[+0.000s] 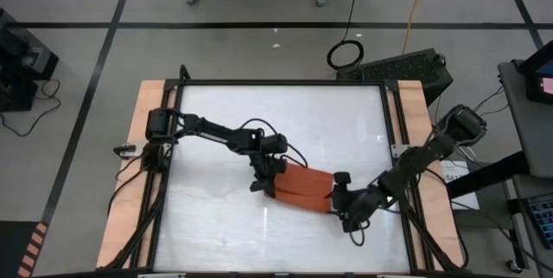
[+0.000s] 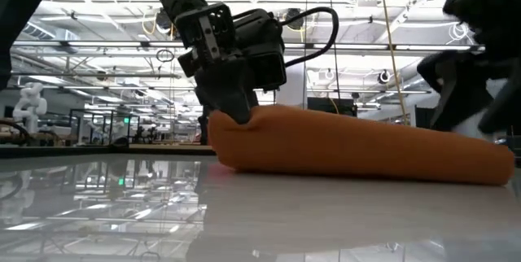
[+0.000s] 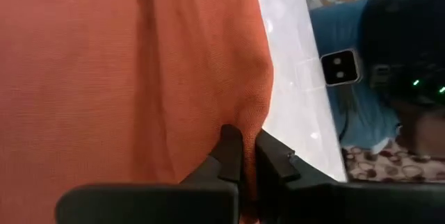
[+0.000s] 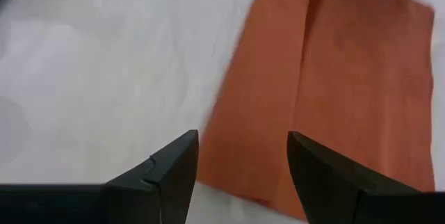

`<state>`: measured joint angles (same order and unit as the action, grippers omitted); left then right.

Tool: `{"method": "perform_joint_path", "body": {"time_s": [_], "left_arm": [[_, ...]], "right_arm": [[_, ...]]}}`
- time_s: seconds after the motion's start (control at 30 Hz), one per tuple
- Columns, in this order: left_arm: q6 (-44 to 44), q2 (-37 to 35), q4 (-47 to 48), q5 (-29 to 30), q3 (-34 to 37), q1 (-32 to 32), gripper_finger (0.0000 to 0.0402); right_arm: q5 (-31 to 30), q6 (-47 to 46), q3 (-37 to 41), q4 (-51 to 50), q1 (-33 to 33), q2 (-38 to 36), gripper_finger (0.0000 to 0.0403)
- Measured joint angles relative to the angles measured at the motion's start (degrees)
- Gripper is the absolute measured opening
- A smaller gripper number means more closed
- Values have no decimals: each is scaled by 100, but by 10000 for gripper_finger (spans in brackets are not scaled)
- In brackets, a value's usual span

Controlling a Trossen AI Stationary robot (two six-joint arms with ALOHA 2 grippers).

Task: Roll towel into tight, uniform cylinder
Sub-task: Roll the kitchen towel

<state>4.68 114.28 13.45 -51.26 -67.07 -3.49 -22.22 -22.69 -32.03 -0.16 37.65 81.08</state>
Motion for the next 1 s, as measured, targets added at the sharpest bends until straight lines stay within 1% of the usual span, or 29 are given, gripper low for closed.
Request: {"method": "perform_joint_path", "body": {"time_s": [0.2,0.27,0.37,0.43,0.5,0.57,0.77,0.8,0.83,0.93,1.0], "left_arm": [[420,33,-98,-55,0,-2,13],[686,126,-101,-185,-2,4,13],[959,330,-113,-437,-12,44,13],[1001,394,-142,-481,-33,79,13],[1006,417,-151,-474,-39,101,19],[1004,426,-137,-472,-61,106,27],[798,457,-92,-599,-166,105,36],[701,459,-88,-599,-175,105,37],[617,455,-87,-599,-179,105,37],[353,413,-64,-573,-177,114,40],[136,308,9,-477,-173,114,47]], "right_arm": [[-18,-176,-137,125,27,592,210],[-25,-205,-156,324,64,703,210],[-39,-473,-155,320,76,800,208],[-24,-682,-153,235,72,843,200],[27,-898,-153,248,72,884,181],[153,-1081,-153,210,72,890,151],[368,-1541,-146,221,72,888,24],[429,-1681,-127,245,72,884,13],[469,-1880,-116,247,68,883,10],[634,-2490,-62,281,48,874,13],[746,-2803,-39,295,50,870,7]]}}
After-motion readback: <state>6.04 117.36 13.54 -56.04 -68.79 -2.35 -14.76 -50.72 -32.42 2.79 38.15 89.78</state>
